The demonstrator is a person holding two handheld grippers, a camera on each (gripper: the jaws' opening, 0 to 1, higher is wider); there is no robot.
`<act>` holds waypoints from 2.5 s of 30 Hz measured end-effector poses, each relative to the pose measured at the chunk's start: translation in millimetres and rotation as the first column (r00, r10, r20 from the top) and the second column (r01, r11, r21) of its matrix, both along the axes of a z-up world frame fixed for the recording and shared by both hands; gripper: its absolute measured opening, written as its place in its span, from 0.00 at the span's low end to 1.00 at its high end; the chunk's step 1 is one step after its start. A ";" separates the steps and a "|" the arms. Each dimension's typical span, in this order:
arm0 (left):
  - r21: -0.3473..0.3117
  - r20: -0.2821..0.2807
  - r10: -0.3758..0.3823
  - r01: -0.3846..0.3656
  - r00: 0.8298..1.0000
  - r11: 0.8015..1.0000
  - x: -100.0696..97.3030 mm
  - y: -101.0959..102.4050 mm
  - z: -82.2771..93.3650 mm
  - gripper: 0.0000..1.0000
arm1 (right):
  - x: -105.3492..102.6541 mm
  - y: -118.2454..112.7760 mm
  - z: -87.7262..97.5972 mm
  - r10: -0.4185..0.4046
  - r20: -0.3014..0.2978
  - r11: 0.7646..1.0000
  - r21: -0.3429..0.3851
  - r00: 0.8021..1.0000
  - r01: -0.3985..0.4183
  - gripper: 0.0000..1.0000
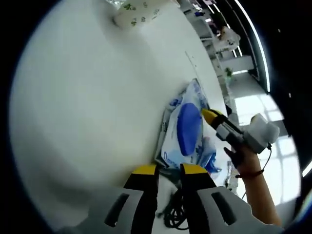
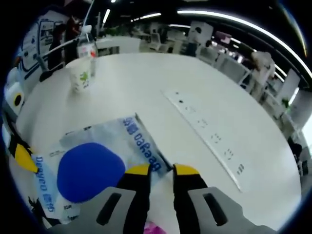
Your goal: Arrange the tabletop items into an orderly group along one side of the table until the central work area is clear of visible clutter.
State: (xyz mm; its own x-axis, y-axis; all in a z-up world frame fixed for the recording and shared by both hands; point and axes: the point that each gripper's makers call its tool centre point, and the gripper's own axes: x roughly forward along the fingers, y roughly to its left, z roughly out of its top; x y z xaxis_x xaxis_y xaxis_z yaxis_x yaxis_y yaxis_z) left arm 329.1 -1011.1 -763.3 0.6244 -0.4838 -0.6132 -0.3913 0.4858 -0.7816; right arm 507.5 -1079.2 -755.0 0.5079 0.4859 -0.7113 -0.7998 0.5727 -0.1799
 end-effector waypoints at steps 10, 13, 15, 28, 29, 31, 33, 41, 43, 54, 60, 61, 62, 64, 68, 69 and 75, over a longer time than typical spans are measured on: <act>-0.043 -0.034 0.035 -0.037 0.999 0.998 -1.0 0.5 -0.9 0.11 | -1.9 -3.0 2.7 0.008 0.001 1.000 -0.001 1.000 -0.008 0.04; -0.056 -0.041 0.041 -0.043 0.998 0.997 -1.3 0.4 0.7 0.10 | -3.6 -3.8 3.4 0.012 -0.007 1.000 0.002 1.000 -0.012 0.00; -0.058 -0.038 0.046 -0.048 0.998 0.997 0.2 2.0 2.4 0.10 | -4.4 -3.9 3.2 0.016 -0.008 1.000 0.001 1.000 -0.016 0.00; -0.068 -0.033 0.078 -0.080 0.996 0.994 6.3 17.5 12.4 0.05 | -6.7 -9.6 14.0 -0.017 -0.043 0.999 0.033 0.999 0.018 0.00; -0.066 -0.029 0.078 -0.080 0.997 0.995 6.5 17.8 13.6 0.05 | -7.5 -9.4 14.9 -0.017 -0.045 0.999 0.033 0.999 0.018 0.00; -0.067 -0.028 0.082 -0.083 0.996 0.994 7.3 21.4 15.3 0.05 | -9.0 -9.1 18.0 -0.015 -0.049 0.999 0.035 0.999 0.017 0.00; -0.070 -0.024 0.089 -0.090 0.996 0.993 8.5 25.4 16.8 0.04 | -9.7 -8.4 22.1 -0.015 -0.049 0.999 0.038 0.999 0.017 0.00; -0.096 -0.022 0.125 -0.127 0.992 0.987 12.3 42.5 27.9 0.03 | -13.9 -5.3 38.5 -0.019 -0.048 0.998 0.062 0.999 0.022 0.00; -0.101 -0.020 0.135 -0.137 0.991 0.985 13.1 46.5 30.8 0.03 | -15.4 -4.9 40.0 -0.017 -0.049 0.998 0.056 0.999 0.020 0.00; -0.071 0.005 0.187 -0.187 0.982 0.980 17.0 78.8 42.5 0.02 | -35.9 -3.6 51.9 0.009 -0.078 0.999 0.050 0.997 -0.005 0.00; -0.023 0.036 0.192 -0.191 0.981 0.981 23.8 95.0 48.2 0.02 | -50.6 -3.9 59.8 0.024 -0.095 0.998 0.054 0.995 -0.019 0.00; -0.020 0.037 0.194 -0.193 0.980 0.981 24.6 97.4 48.3 0.02 | -53.6 -3.7 60.7 0.028 -0.099 0.998 0.055 0.995 -0.022 0.00; -0.021 0.039 0.197 -0.197 0.980 0.980 25.6 99.0 49.1 0.02 | -57.4 -4.3 61.4 0.031 -0.105 0.998 0.054 0.994 -0.026 0.00; -0.008 0.046 0.204 -0.204 0.978 0.979 28.4 104.0 50.1 0.02 | -63.9 -5.1 62.8 0.044 -0.112 0.998 0.057 0.993 -0.037 0.00; 0.011 0.073 0.208 -0.209 0.975 0.978 32.4 110.4 55.0 0.02 | -73.3 -8.5 62.7 0.040 -0.144 0.996 0.081 0.989 -0.029 0.00; 0.010 0.074 0.209 -0.210 0.975 0.978 33.0 111.0 55.9 0.02 | -74.9 -9.4 62.6 0.041 -0.145 0.996 0.080 0.989 -0.029 0.00; 0.019 0.095 0.215 -0.218 0.972 0.976 40.6 115.3 61.2 0.02 | -88.9 -12.1 62.0 0.039 -0.173 0.995 0.101 0.984 -0.022 0.00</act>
State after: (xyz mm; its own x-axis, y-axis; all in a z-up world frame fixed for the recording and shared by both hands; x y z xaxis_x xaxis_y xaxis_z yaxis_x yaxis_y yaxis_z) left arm 369.7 -895.7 -702.1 0.7664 -0.3136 -0.5607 -0.4173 0.4205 -0.8056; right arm 418.6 -1091.2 -693.0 0.3637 0.5709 -0.7361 -0.8313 0.5555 0.0201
